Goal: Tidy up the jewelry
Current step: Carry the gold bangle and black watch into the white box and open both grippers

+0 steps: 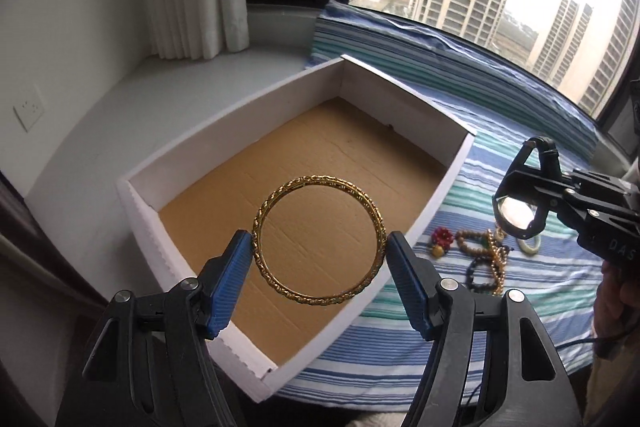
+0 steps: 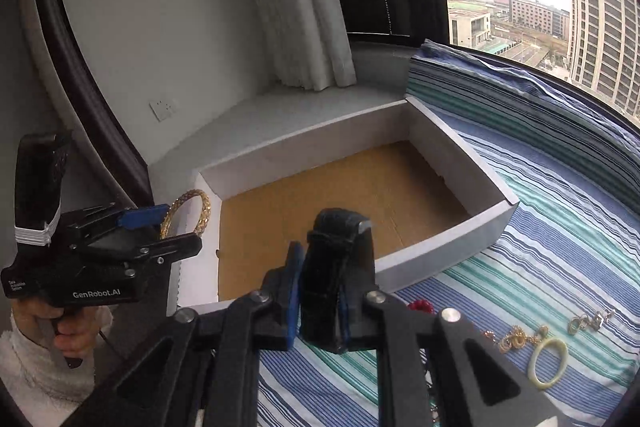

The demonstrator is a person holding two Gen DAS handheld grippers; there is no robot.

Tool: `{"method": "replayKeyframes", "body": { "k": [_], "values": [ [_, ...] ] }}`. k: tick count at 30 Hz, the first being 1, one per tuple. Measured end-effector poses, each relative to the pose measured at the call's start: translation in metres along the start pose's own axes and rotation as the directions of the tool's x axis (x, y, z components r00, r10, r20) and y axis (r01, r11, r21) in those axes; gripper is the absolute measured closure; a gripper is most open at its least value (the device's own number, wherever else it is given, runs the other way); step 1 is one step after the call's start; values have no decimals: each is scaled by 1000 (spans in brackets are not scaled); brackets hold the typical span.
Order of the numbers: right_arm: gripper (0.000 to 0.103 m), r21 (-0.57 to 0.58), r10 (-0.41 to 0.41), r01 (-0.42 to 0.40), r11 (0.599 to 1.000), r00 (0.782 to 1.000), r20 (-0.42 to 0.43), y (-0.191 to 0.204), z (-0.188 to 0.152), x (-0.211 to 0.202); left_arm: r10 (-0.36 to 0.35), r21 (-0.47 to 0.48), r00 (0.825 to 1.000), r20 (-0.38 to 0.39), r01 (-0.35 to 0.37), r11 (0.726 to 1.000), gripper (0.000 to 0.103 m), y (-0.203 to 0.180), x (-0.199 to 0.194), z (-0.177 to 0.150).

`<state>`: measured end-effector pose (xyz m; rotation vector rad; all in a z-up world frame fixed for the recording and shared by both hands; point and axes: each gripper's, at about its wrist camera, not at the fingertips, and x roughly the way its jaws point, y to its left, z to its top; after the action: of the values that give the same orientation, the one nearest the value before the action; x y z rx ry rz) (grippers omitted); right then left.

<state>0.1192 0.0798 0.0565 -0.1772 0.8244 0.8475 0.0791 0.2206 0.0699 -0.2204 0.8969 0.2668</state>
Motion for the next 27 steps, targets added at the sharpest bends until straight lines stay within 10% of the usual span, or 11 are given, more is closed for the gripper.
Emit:
{"method": "replayKeyframes", "body": {
  "k": [18, 20, 22, 27],
  "values": [
    [85, 8, 15, -13, 1000, 958, -286, 5, 71, 166, 52, -265, 982, -184, -100, 959, 33, 50, 90, 16],
    [76, 13, 16, -12, 1000, 953, -304, 8, 68, 169, 56, -282, 978, -201, -112, 953, 31, 51, 97, 15],
    [45, 23, 21, -15, 1000, 955, -295, 7, 67, 164, 72, -286, 974, -213, -133, 949, 20, 51, 99, 13],
    [41, 14, 25, -22, 1000, 978, -209, 8, 71, 127, 93, -269, 988, -121, -123, 955, 13, 39, 74, 18]
  ]
}}
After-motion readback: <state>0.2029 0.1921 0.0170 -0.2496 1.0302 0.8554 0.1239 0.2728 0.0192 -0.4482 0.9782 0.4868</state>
